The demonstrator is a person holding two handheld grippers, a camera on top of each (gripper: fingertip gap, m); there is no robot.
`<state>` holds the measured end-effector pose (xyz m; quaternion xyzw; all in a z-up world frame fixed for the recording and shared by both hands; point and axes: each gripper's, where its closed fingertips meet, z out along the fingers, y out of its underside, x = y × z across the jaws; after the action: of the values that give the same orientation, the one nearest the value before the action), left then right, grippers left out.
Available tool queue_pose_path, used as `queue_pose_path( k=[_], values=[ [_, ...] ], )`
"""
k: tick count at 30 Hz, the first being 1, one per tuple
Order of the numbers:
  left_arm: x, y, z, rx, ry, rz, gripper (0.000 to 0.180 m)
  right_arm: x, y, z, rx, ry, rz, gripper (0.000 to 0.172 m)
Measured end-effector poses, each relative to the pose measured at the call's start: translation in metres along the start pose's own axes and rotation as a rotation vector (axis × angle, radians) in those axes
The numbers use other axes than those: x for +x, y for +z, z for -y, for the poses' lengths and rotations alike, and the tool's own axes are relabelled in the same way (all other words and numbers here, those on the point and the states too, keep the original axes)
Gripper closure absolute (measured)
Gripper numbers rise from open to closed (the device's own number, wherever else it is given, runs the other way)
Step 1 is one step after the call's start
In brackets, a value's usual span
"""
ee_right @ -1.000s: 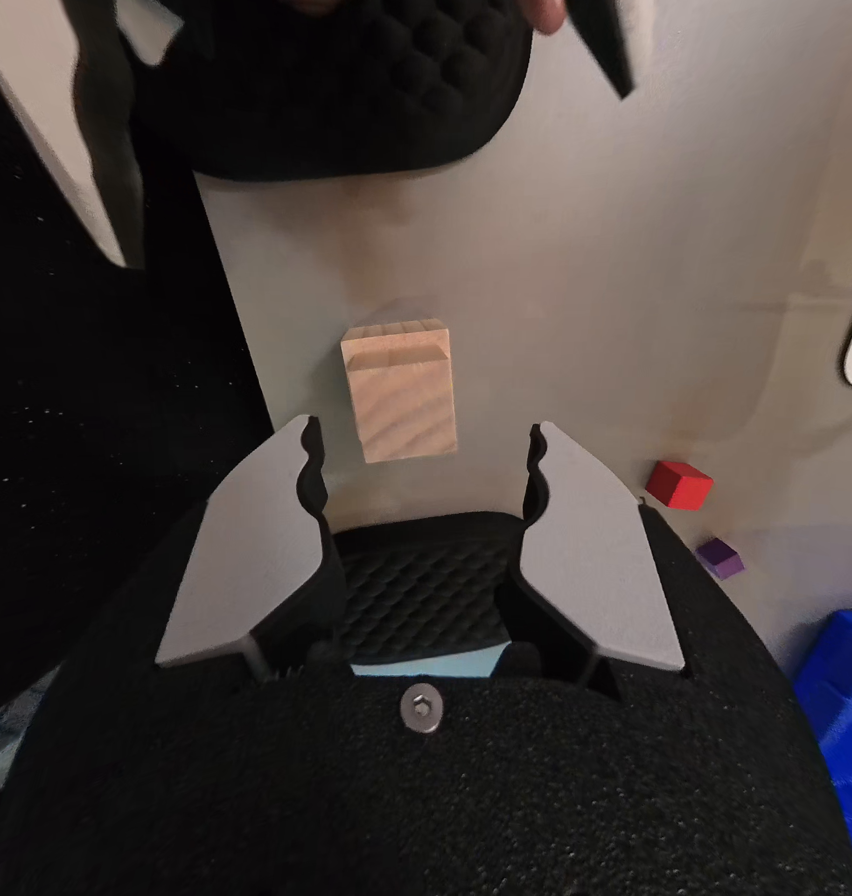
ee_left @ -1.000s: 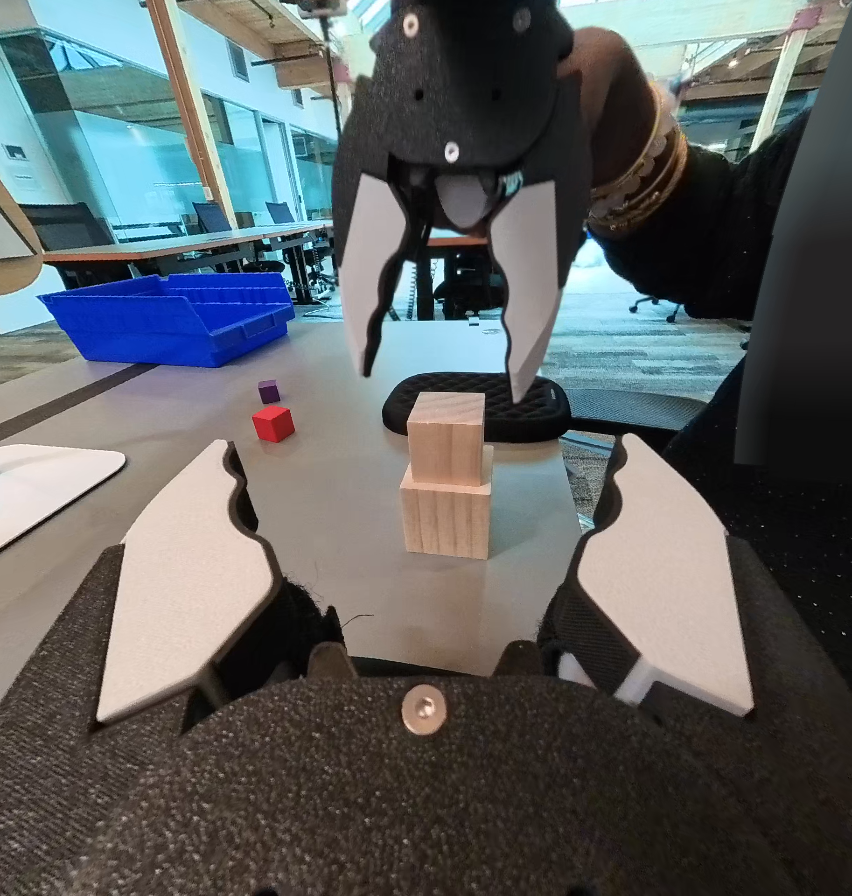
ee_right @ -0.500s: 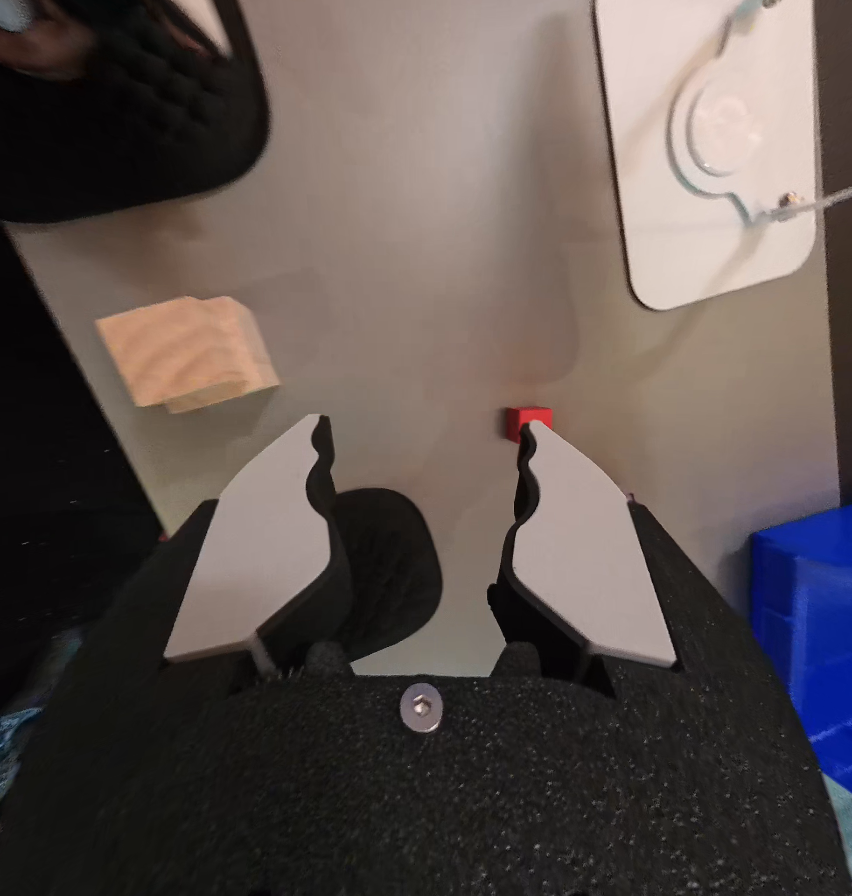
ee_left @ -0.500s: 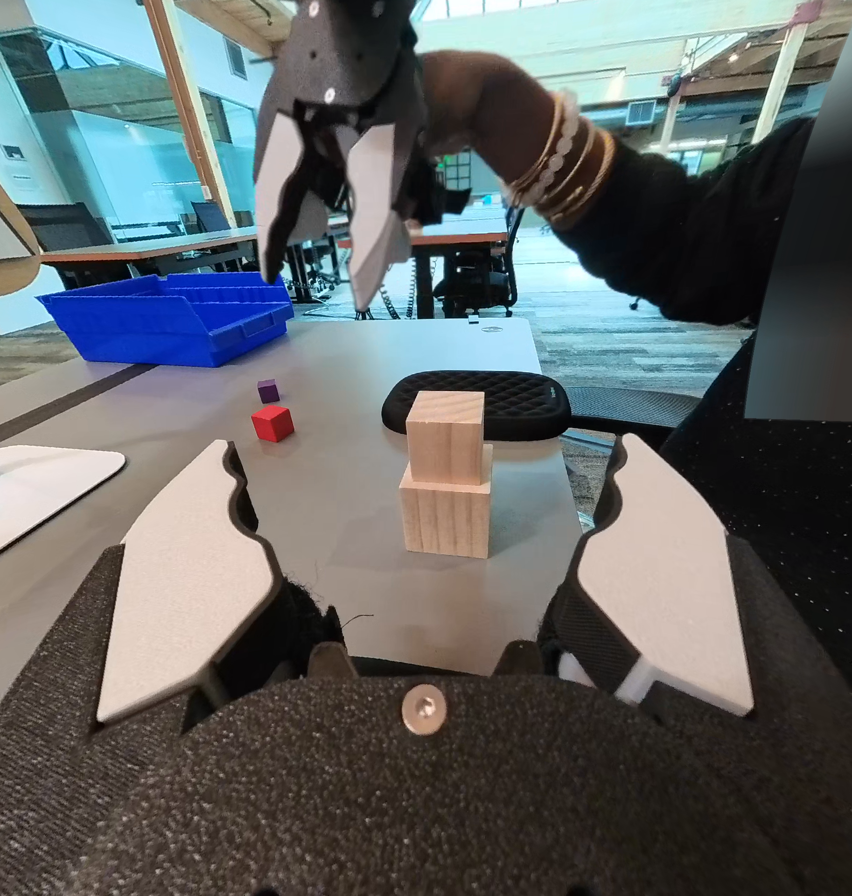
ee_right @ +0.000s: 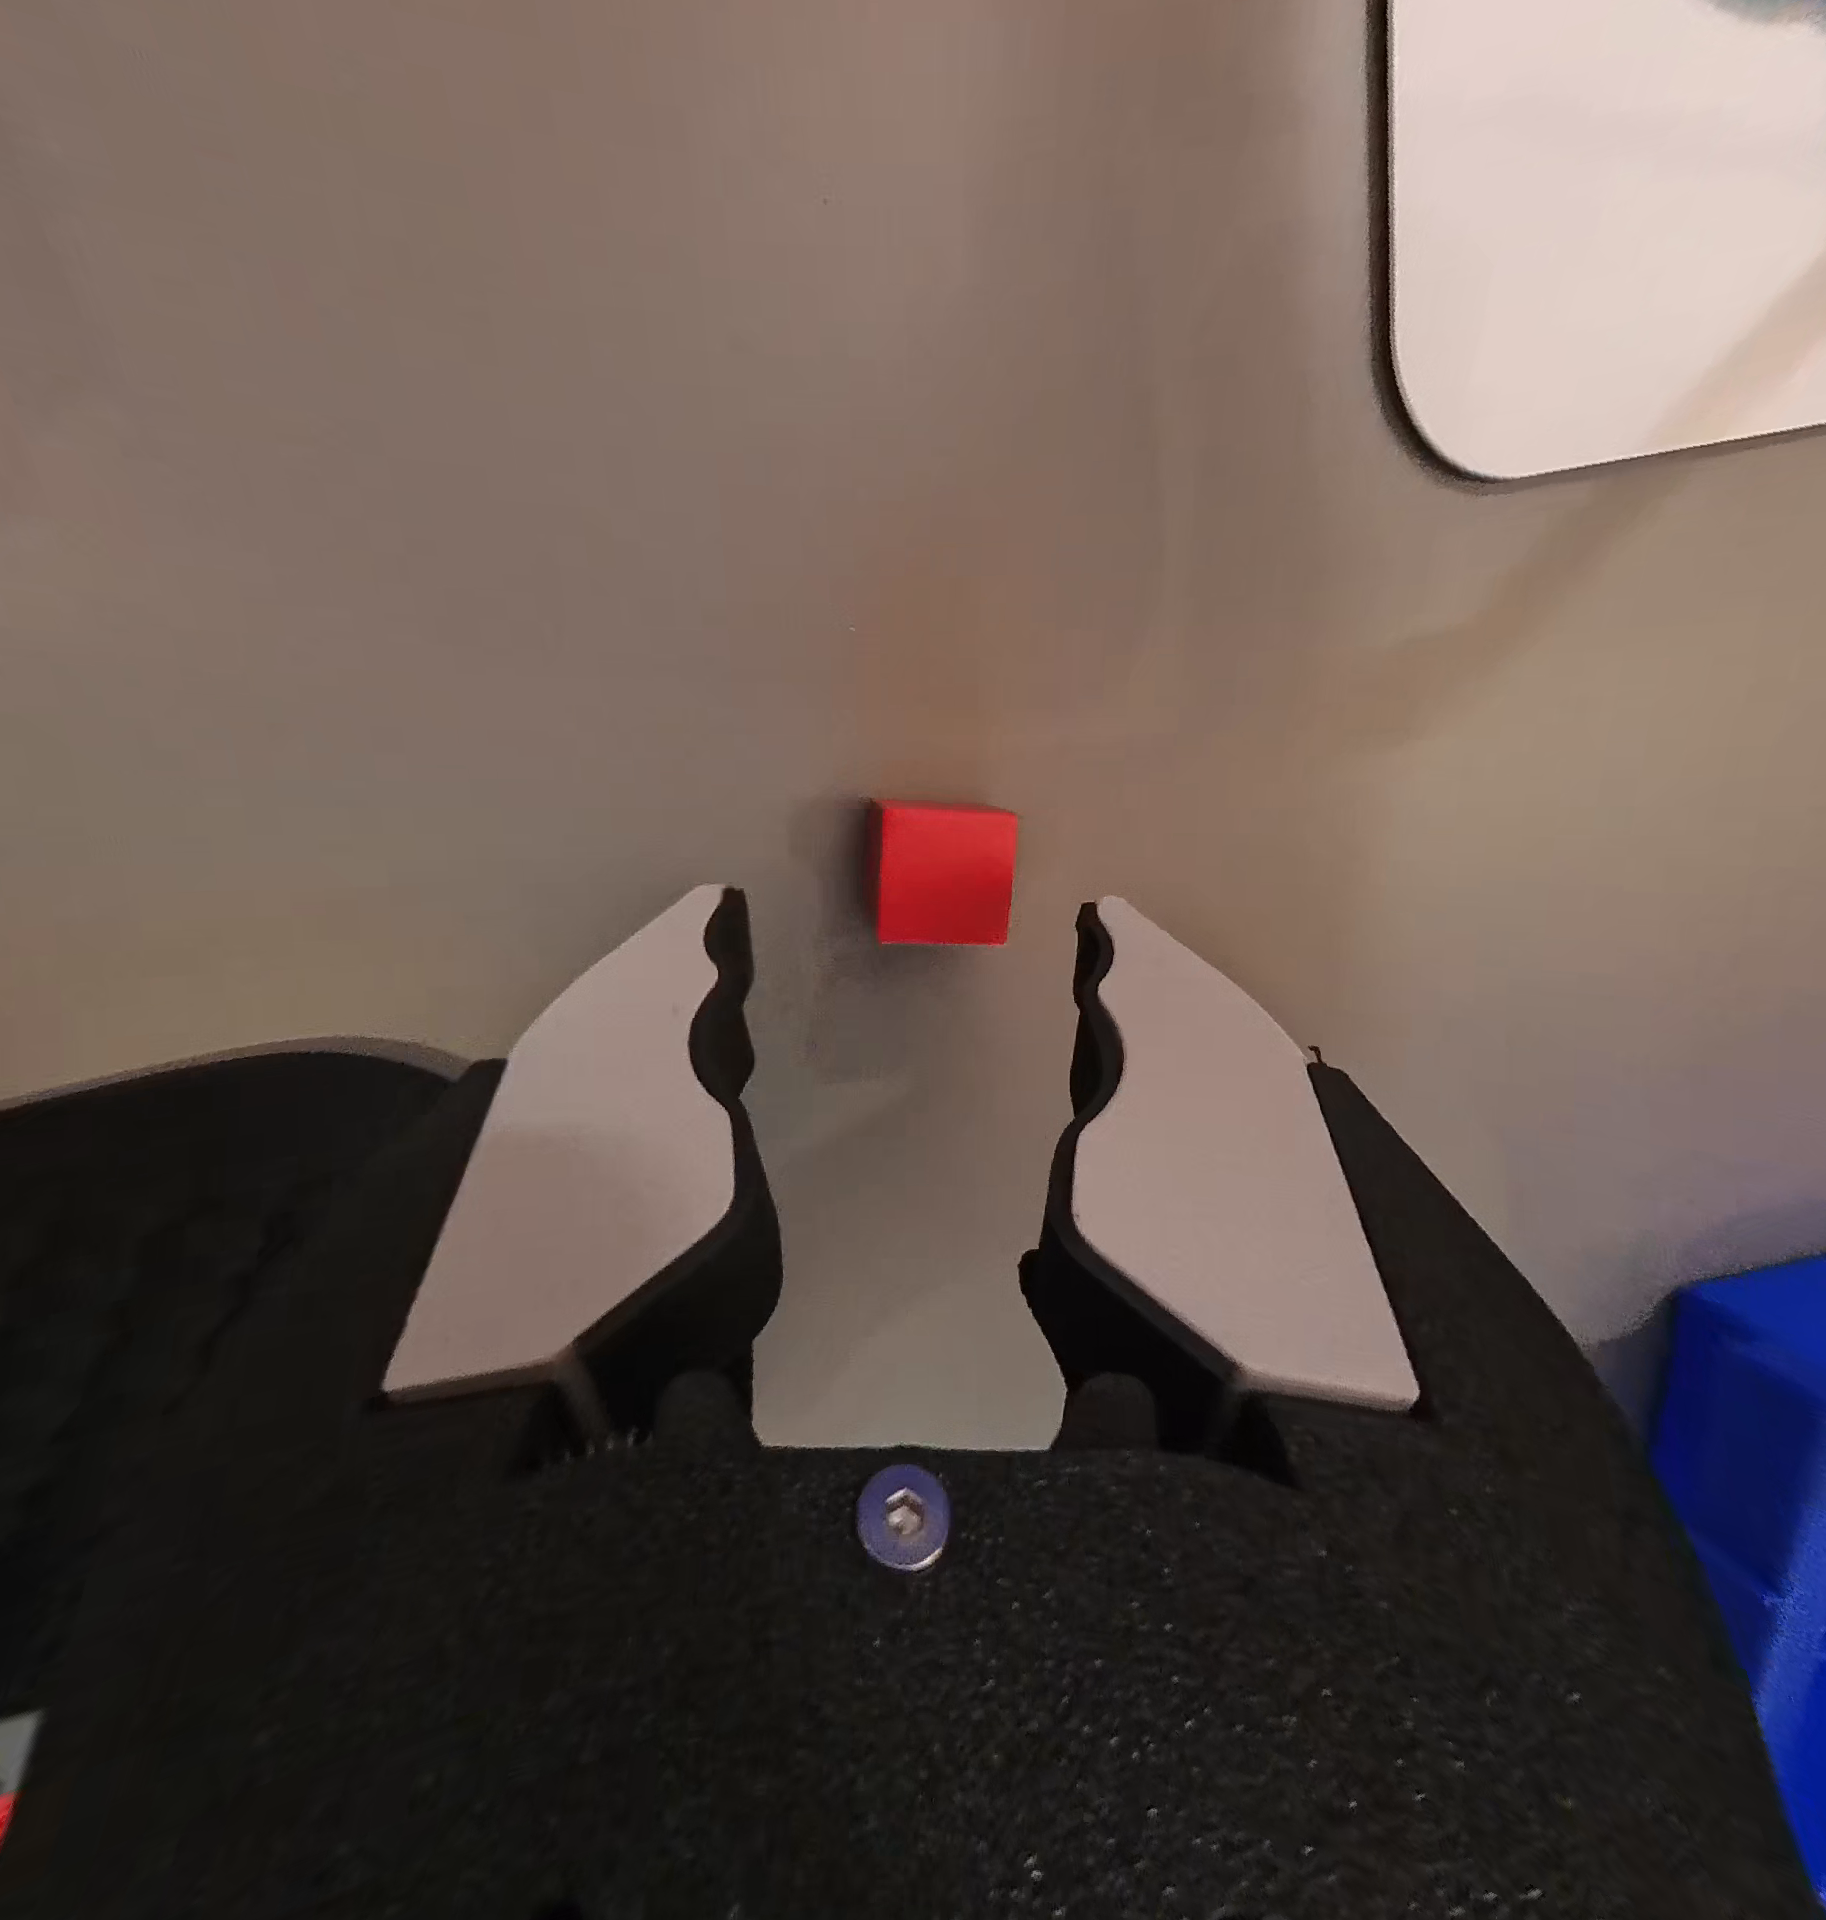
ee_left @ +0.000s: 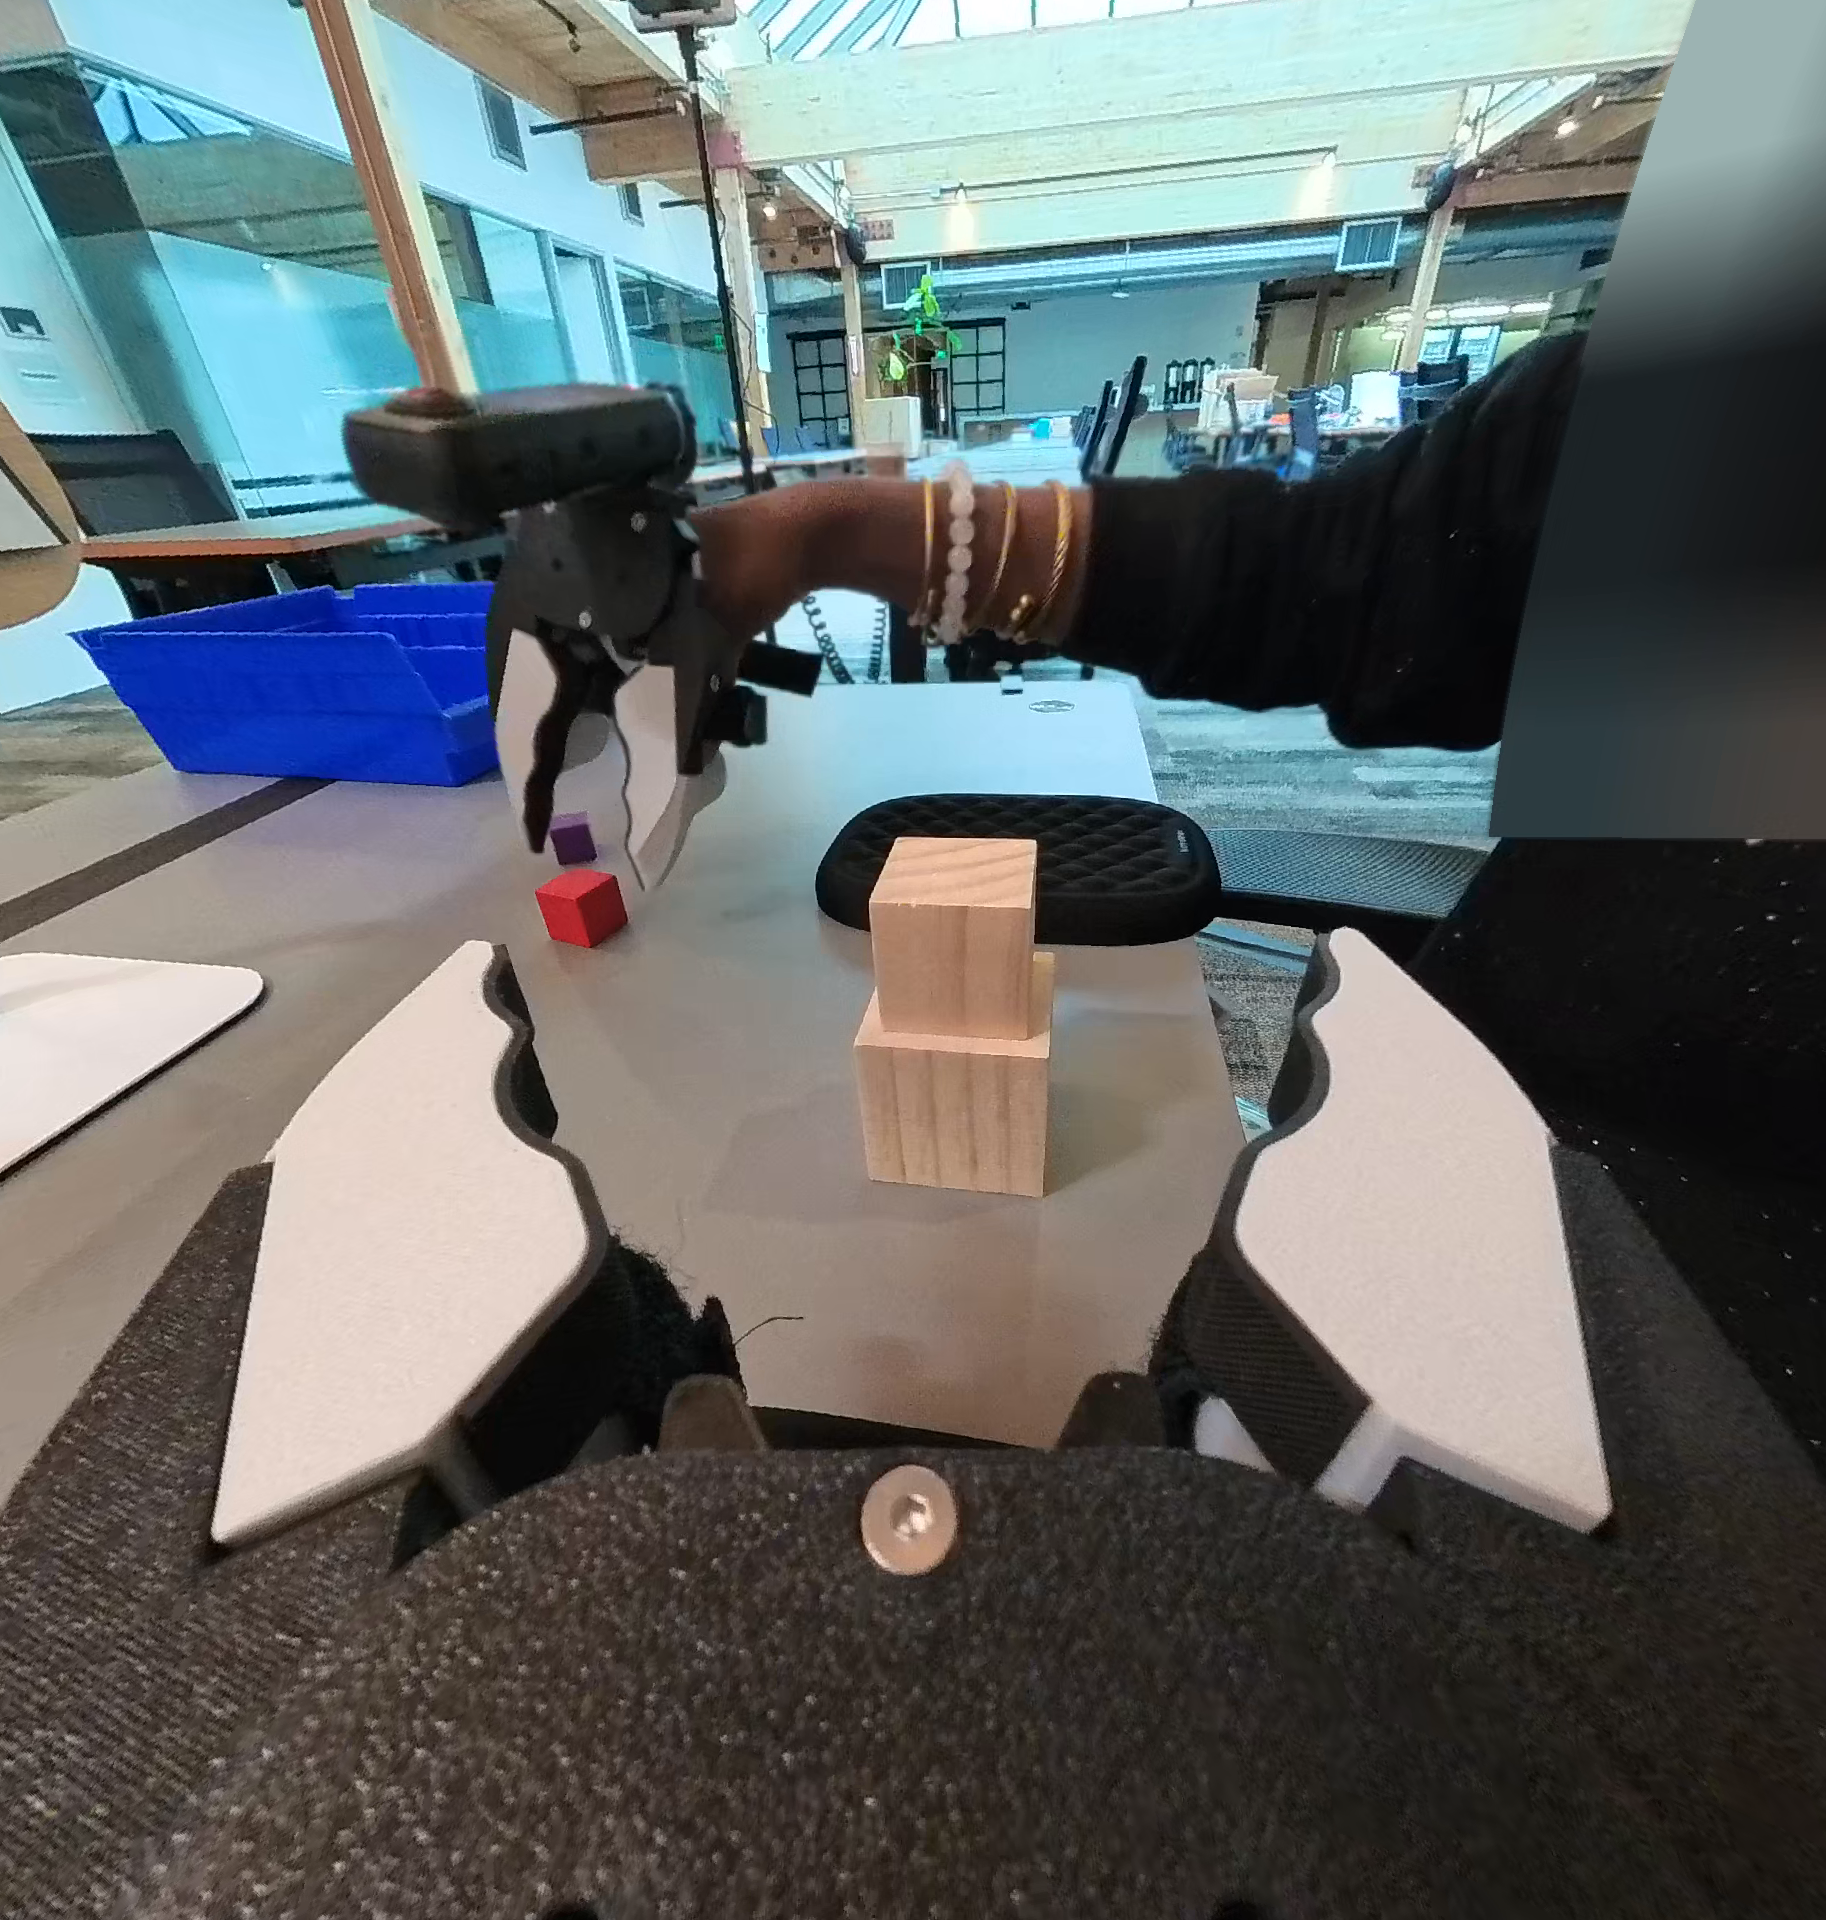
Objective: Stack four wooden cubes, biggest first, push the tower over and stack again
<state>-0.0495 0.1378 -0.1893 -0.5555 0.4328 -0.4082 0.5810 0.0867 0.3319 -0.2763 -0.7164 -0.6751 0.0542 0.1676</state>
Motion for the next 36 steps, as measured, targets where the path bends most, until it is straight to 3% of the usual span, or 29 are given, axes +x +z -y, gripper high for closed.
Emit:
queue_pose_path(
  k=[8, 13, 28, 36],
  values=[
    [0.000, 0.000, 0.000, 0.001, -0.003, -0.003, 0.045, 0.005, 0.016, -0.003, 0.029, -0.014, 0.028, 0.143],
    [0.000, 0.000, 0.000, 0.001, -0.003, -0.002, 0.046, 0.000, 0.011, 0.003, 0.060, -0.023, 0.030, 0.145],
    [0.001, 0.000, 0.000, 0.000, -0.003, -0.009, 0.046, -0.083, -0.091, 0.072, 0.126, -0.128, 0.016, 0.145],
    [0.001, 0.000, 0.000, -0.003, 0.000, -0.010, 0.046, -0.127, -0.113, 0.087, 0.098, -0.136, 0.039, 0.144]
  ],
)
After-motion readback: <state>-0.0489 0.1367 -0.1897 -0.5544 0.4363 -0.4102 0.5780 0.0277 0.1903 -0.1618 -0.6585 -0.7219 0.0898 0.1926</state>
